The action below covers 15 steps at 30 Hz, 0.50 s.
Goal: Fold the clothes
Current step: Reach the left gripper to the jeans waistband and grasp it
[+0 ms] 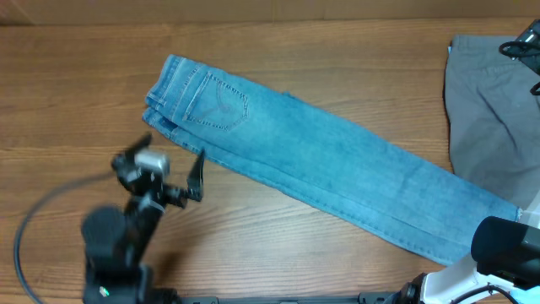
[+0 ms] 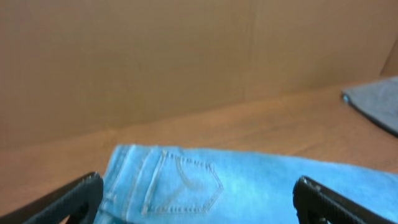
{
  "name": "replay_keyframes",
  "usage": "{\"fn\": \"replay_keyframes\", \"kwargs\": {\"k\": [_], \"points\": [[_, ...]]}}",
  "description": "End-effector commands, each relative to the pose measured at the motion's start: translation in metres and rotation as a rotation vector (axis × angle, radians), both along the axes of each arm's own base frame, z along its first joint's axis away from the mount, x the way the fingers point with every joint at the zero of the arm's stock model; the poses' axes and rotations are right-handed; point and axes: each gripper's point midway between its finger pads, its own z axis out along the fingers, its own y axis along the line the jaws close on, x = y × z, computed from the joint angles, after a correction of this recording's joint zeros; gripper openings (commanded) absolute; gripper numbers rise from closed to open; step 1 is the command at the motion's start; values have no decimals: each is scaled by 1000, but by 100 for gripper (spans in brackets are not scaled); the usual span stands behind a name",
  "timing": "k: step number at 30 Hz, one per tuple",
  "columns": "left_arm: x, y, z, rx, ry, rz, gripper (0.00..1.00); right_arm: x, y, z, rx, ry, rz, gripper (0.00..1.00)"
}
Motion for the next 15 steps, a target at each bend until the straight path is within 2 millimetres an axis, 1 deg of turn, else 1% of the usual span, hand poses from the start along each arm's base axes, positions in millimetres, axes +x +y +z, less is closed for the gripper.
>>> {"fn": "replay_keyframes", "kwargs": {"k": [1,4,5,6,7,8,10,11,12,14,15], "points": [[50,-1,11,168,212,-59,100,-3,-2,6,-16,-11,-6,100],[82,0,-2,235,451,-111,100,-3,-2,6,-16,-11,-6,100],[97,1,-6,242,548,-125,100,-3,-2,6,-16,-11,-6,100],[115,3,-7,240,631,-129,100,-3,-2,6,-16,-11,-6,100],[122,4,-8,240,652,-128,100,-3,-2,6,-16,-11,-6,100],[140,8,-11,251,694,-108,100,-3,-2,6,-16,-11,-6,100],[165,13,-19,262,734,-84,100,-3,-2,6,-16,-11,-6,100],[171,16,-20,257,739,-66,100,-3,-2,6,-16,-10,-6,100],[184,24,-27,241,759,-13,100,-3,-2,6,-16,-11,-6,100],[196,40,-35,224,781,51,100,-3,-2,6,-16,-11,-6,100],[202,58,-46,194,810,90,100,-3,-2,6,-16,-10,-6,100]]}}
